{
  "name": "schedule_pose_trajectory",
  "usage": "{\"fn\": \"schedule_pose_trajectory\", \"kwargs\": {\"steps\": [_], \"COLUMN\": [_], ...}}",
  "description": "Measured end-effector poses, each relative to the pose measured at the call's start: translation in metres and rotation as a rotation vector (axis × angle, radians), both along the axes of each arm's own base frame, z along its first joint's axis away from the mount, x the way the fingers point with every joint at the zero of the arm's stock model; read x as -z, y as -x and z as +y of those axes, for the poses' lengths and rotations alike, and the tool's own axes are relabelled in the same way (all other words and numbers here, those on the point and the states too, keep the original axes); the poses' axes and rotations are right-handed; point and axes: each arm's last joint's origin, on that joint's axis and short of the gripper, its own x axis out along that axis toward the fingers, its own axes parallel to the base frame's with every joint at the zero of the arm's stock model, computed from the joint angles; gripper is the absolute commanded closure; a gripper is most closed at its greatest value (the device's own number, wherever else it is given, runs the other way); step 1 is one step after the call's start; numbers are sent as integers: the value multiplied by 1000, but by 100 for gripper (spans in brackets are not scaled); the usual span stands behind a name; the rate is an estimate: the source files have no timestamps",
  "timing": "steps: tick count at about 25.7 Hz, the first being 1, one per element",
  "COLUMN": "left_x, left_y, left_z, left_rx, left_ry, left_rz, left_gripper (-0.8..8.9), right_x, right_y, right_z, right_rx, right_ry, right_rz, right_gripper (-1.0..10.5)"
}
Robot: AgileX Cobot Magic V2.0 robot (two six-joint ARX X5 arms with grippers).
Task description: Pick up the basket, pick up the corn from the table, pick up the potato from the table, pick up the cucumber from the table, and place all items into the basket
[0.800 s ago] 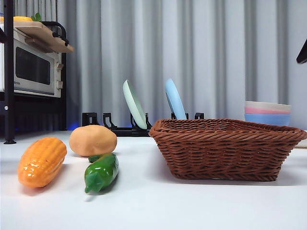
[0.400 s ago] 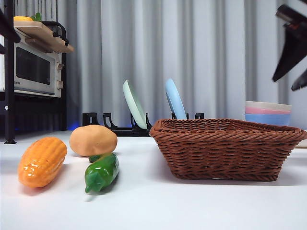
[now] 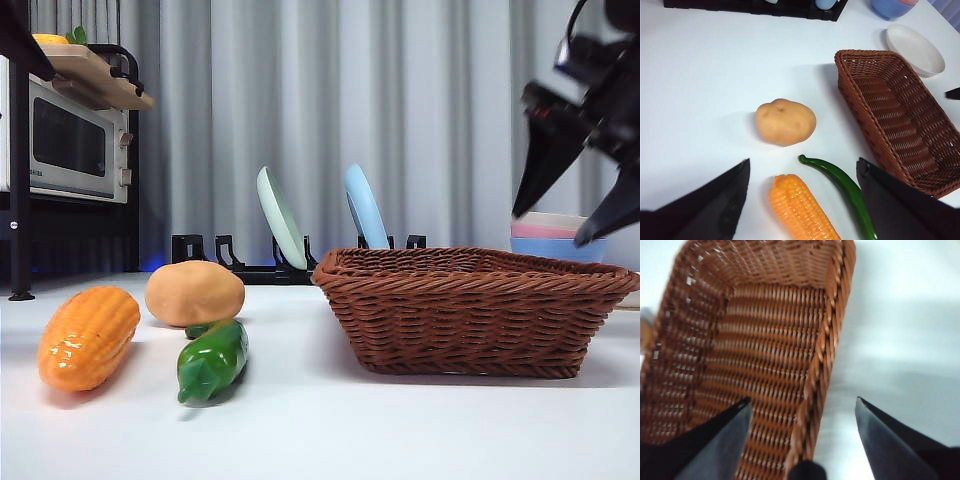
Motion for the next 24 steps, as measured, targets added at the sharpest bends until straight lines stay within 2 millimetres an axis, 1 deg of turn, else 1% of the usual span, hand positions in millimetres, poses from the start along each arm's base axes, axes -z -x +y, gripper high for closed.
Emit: {"fn": "schedule_pose_trajectory", "kwargs": {"steps": [4, 5, 7, 8, 11, 12, 14, 15, 18, 21, 22, 24], "left_x": [1, 1, 2, 2, 2, 2, 2, 1, -16, -33, -35, -36], "left_y": [1, 1, 1, 1, 2, 1, -1, -4, -23, -49, -58, -77], "left_z": [0, 0, 0, 0, 0, 0, 0, 0, -5, -21, -29, -48], "left_rx": [0, 0, 0, 0, 0, 0, 0, 0, 27, 100, 122, 162], "left_ry": [0, 0, 0, 0, 0, 0, 0, 0, -4, -38, -80, -193], "left_rz": [14, 19, 23, 27, 29, 27, 26, 29, 23, 66, 87, 130], "left_gripper": [458, 458, 458, 458, 458, 456, 354, 332, 331, 326, 300, 286], "right_x": [21, 30, 42, 43, 41, 38, 29, 21, -9, -36, -45, -59], "right_y": [-16, -19, -22, -23, -22, -22, -17, -14, -2, 14, 19, 30], "right_z": [6, 8, 11, 11, 11, 11, 10, 10, 8, 6, 5, 3], "right_rx": [-13, -17, -23, -23, -17, 3, 10, 13, 15, 17, 16, 13], "right_ry": [11, 14, 22, 24, 13, 1, -6, -8, -12, -25, -29, -37], "right_rz": [76, 105, 146, 150, 145, 148, 132, 110, 0, -102, -135, -193], "right_gripper": [607, 660, 903, 963, 958, 958, 958, 958, 958, 958, 958, 958]}}
